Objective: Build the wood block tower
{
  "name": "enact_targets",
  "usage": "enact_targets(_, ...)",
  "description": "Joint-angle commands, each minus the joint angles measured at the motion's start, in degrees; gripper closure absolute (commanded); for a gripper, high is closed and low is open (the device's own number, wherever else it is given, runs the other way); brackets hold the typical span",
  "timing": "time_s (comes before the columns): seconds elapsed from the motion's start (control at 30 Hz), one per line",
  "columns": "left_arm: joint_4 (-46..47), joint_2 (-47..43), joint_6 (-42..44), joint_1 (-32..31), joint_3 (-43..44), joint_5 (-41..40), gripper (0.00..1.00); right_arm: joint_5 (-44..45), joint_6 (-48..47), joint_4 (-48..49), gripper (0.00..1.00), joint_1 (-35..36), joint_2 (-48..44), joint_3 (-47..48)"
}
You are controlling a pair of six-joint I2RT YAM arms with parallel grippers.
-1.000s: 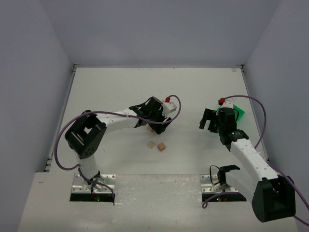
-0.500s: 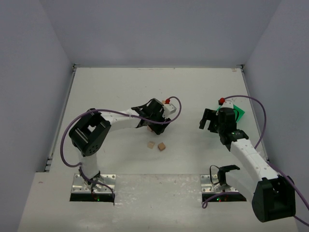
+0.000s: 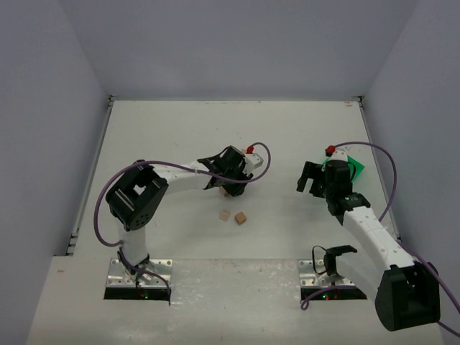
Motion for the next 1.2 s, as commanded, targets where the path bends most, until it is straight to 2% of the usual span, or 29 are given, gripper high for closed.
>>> enact_targets(0.0, 2.23, -1.70, -1.91, -0.60, 3.92, -0.78, 0.86, 1.71, 0.54, 1.16, 0.01, -0.08, -1.54, 0.79)
enact_targets(0.07, 2.30, -2.06, -3.22, -0.60, 5.61, -2.47, 0.89, 1.79, 0.51, 1.07, 0.01, -0.08, -1.88, 0.77)
enact_targets(0.1, 2.30, -2.31, -4.12, -0.60, 6.86, -4.32, 0.93, 1.79, 0.36, 1.02, 0.01, -0.08, -2.08, 0.72)
enact_targets(0.17, 2.44, -2.64, -6.49, -0.60, 11.38, -10.84, 0.99, 1.99, 0.15, 0.93, 0.01, -0.08, -2.52, 0.56)
enact_targets(0.23, 2.66, -2.88, -8.20, -0.60, 13.47, -13.79, 1.00, 2.20, 0.10, 1.11, 0.01, -0.13, -3.21, 0.42)
enact_targets(0.43, -9.77, 5.65, -12.90, -0.08, 46.09, -19.01, 1.00, 2.63, -0.01, 2.95, 0.01, -0.14, -3.57, -1.08)
enact_targets(0.47, -11.71, 6.30, -15.05, 0.01, 49.86, -21.35, 1.00, 2.75, -0.03, 3.35, 0.01, -0.17, -3.33, -1.23)
enact_targets(0.5, -11.69, 5.02, -17.93, 0.04, 49.64, -22.79, 1.00, 2.50, -0.05, 3.52, 0.01, -0.17, -2.99, -1.10)
enact_targets(0.57, -7.13, -0.56, -22.90, 0.10, 42.55, -22.19, 1.00, 1.36, -0.04, 3.27, 0.01, -0.17, -1.77, -0.47)
enact_targets(0.6, -3.23, -3.29, -23.46, 0.16, 37.11, -19.97, 1.00, 0.93, 0.05, 2.95, 0.01, -0.17, -1.35, -0.18)
enact_targets(0.67, 0.26, -9.94, -24.29, 0.29, 24.39, -22.05, 1.00, 0.09, 0.80, 1.61, 0.01, -0.24, -0.78, 0.43)
enact_targets(0.7, -0.21, -10.23, -25.41, 0.38, 22.60, -24.90, 1.00, -0.26, 0.86, 1.53, 0.01, -0.18, -0.79, 0.41)
enact_targets(0.8, -10.18, -16.25, -31.52, 2.28, 15.10, -36.34, 1.00, -3.46, 1.77, 2.40, 0.01, -0.17, -1.40, -0.44)
enact_targets(0.87, -13.29, -21.91, -35.30, 5.18, 7.85, -36.21, 1.00, -4.94, 2.26, 3.19, 0.01, -0.21, -2.49, -1.10)
enact_targets(0.97, -11.18, -28.99, -39.48, 12.47, -7.74, -30.33, 1.00, -7.76, 2.72, 5.45, 0.01, -0.18, -3.59, -2.13)
enact_targets(1.1, -10.09, -32.28, -38.74, 15.10, -13.72, -33.93, 1.00, -11.15, 2.91, 6.77, 0.01, -0.17, -2.67, -2.20)
enact_targets(1.17, -6.29, -31.98, -34.26, 15.21, -15.45, -30.97, 1.00, -11.98, 3.64, 7.60, 0.01, -0.13, -2.04, -2.46)
